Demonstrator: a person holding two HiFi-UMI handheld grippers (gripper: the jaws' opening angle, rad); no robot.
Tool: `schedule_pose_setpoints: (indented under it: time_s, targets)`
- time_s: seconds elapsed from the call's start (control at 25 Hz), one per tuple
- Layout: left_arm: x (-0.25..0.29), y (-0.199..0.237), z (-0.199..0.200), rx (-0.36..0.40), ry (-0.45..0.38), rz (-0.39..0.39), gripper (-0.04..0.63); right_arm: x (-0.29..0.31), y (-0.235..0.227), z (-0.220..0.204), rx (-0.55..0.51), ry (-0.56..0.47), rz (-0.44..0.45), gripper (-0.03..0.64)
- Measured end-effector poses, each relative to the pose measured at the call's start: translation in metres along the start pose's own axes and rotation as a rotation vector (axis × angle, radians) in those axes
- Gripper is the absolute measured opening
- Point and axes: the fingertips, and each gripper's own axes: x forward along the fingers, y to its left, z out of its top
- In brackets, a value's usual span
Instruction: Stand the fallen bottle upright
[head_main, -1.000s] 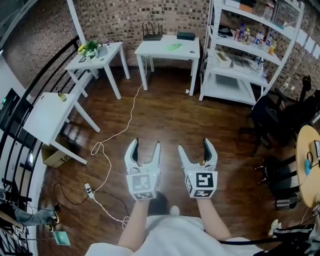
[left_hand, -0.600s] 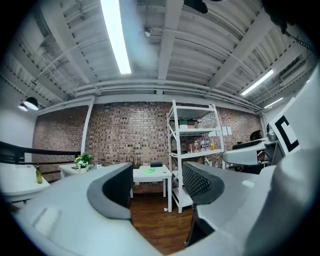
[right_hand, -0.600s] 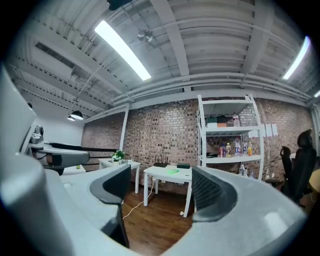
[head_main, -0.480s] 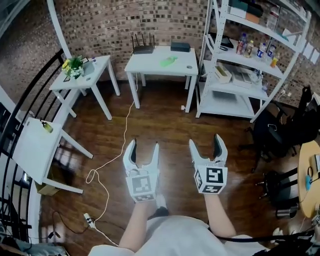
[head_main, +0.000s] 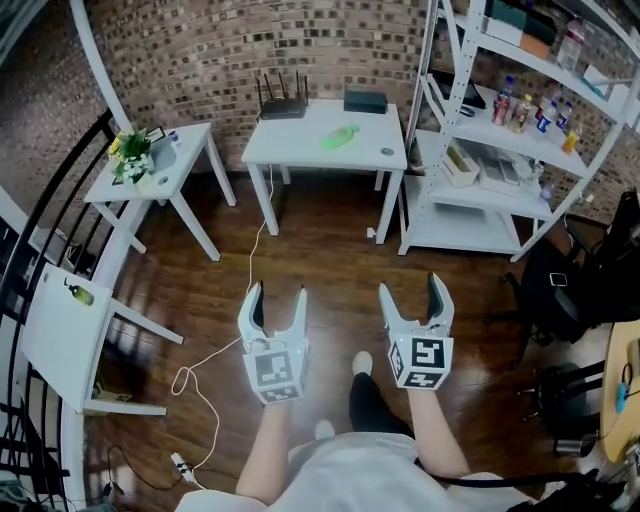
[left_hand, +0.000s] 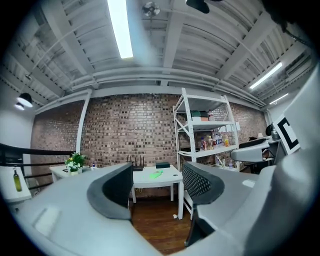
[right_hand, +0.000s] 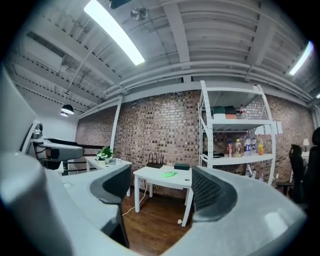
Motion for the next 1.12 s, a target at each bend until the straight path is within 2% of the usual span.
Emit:
schedule_pose_setpoints:
  time_s: [0.12, 0.24, 0.36, 0.44, 0.72, 0.88, 1.12]
  targets:
    - [0.067, -0.001, -0.005, 0.027, 0.01, -0.005, 0.313, 0.068, -0.024, 0.001, 0.076, 0.009, 0.042, 0.365]
    - [0.134, -0.01, 0.002, 0.037, 0.019, -0.019, 0.313, 0.136, -0.054, 0.026, 0.162, -0.006, 0.122, 0.365]
    - [0.188, -0.011, 0.019, 0.035, -0.025, 0.02, 0.313, 0.19, -0.084, 0.061, 0.139, -0.086, 0.157, 0.365]
    - [0.218, -0.011, 0.024, 0.023, -0.039, 0.04, 0.314, 0.218, -0.095, 0.07, 0.131, -0.112, 0.181, 0.365]
    - [0.297, -0.003, -0.004, -0.025, 0.076, 0.07, 0.307, 0.306, -0.089, 0.021, 0.165, 0.019, 0.281, 0.365]
    - [0.363, 0.007, -0.013, -0.003, 0.086, 0.069, 0.307, 0.368, -0.101, 0.01, 0.16, 0.034, 0.287, 0.365]
    - [0.484, 0.031, -0.027, -0.059, 0.078, 0.016, 0.307, 0.479, -0.116, 0.006, 0.12, 0.069, 0.281, 0.365]
